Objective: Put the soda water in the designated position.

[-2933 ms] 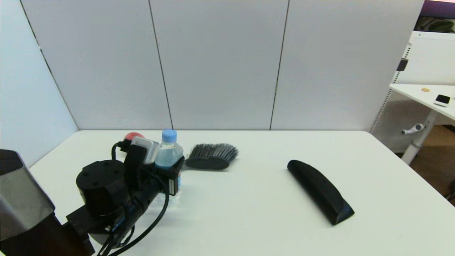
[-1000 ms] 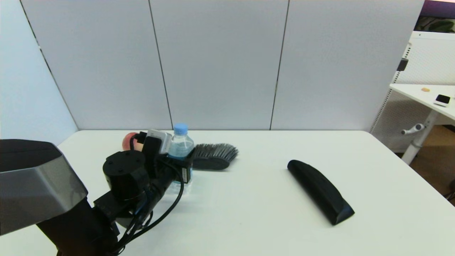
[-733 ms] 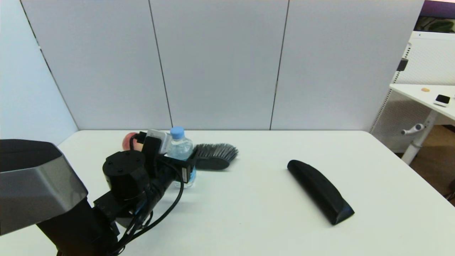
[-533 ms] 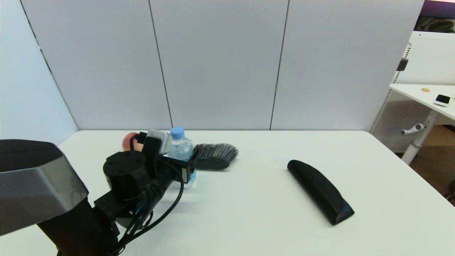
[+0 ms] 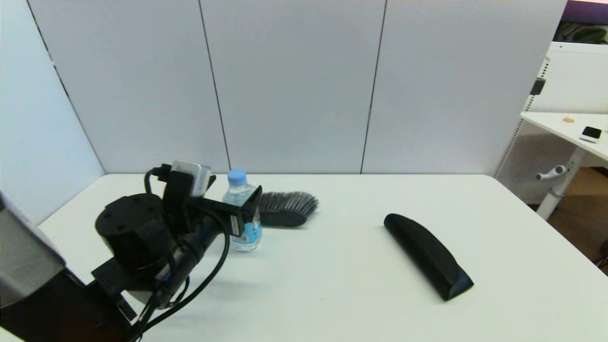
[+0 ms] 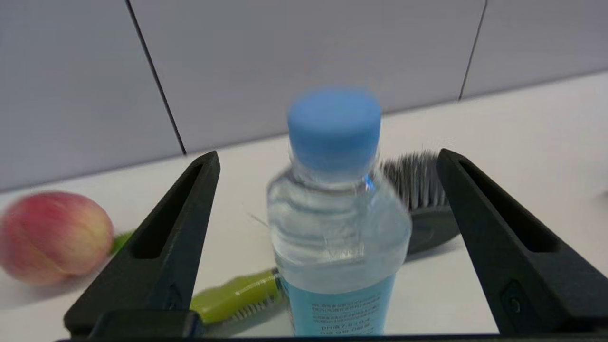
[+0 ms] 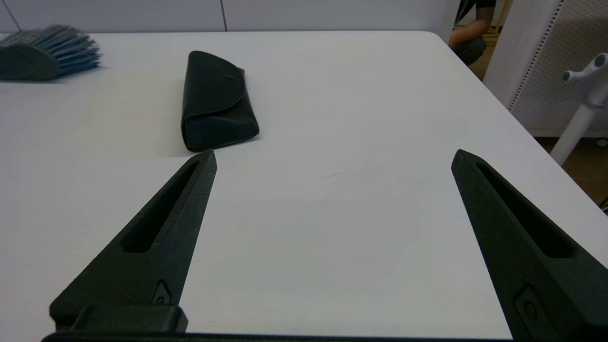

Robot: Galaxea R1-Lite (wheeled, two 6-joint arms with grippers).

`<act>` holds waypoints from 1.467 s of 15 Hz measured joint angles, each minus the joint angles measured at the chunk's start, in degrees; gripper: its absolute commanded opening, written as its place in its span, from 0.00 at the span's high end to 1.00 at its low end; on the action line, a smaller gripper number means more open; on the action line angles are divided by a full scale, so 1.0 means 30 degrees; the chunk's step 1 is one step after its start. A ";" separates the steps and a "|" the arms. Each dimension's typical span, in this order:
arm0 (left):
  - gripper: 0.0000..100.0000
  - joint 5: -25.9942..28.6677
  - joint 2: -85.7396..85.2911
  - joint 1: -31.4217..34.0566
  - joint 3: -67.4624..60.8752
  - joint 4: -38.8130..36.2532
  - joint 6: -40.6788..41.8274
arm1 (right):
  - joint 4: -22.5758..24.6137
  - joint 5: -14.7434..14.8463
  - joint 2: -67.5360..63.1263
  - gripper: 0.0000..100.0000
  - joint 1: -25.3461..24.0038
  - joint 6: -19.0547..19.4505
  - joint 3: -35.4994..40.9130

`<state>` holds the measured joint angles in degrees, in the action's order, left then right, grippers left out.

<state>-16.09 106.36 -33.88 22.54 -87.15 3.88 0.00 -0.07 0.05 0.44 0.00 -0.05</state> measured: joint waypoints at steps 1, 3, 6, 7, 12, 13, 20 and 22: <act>0.00 0.0000 -0.1028 0.0000 -0.0154 0.0118 0.0028 | -0.0008 0.0000 0.0008 0.00 0.0000 0.0000 0.0000; 0.00 -0.0093 -0.3300 0.0004 -0.0305 0.1341 0.0049 | -0.0008 0.0008 0.0008 0.00 0.0000 -0.0008 0.0000; 0.00 -0.0829 -0.7148 0.0130 -0.0349 0.5209 0.0122 | 0.0000 0.0000 0.0008 0.00 0.0000 -0.0008 0.0000; 0.00 -0.1248 -0.8436 0.0317 -0.0374 0.7054 0.0284 | 0.0000 0.0008 0.0008 0.00 0.0000 0.0000 0.0000; 0.00 -0.1109 -1.4064 0.4787 -0.1174 1.4617 0.1573 | 0.0000 0.0016 0.0008 0.00 0.0000 -0.0008 0.0000; 0.00 -0.0780 -1.5364 0.5660 -0.1532 1.6006 0.1629 | 0.0000 0.0000 0.0008 0.00 0.0000 -0.0008 0.0000; 0.00 0.0248 -2.4926 0.9171 -0.3694 2.5186 0.1426 | 0.0000 0.0000 0.0008 0.00 0.0000 -0.0008 -0.0008; 0.00 0.1361 -2.7445 0.9687 -0.5063 2.6376 0.0837 | 0.0000 0.0000 0.0008 0.00 0.0000 0.0000 0.0000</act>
<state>-12.01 24.03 -4.82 7.35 -8.02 6.39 0.00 -0.07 0.07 0.44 0.00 -0.05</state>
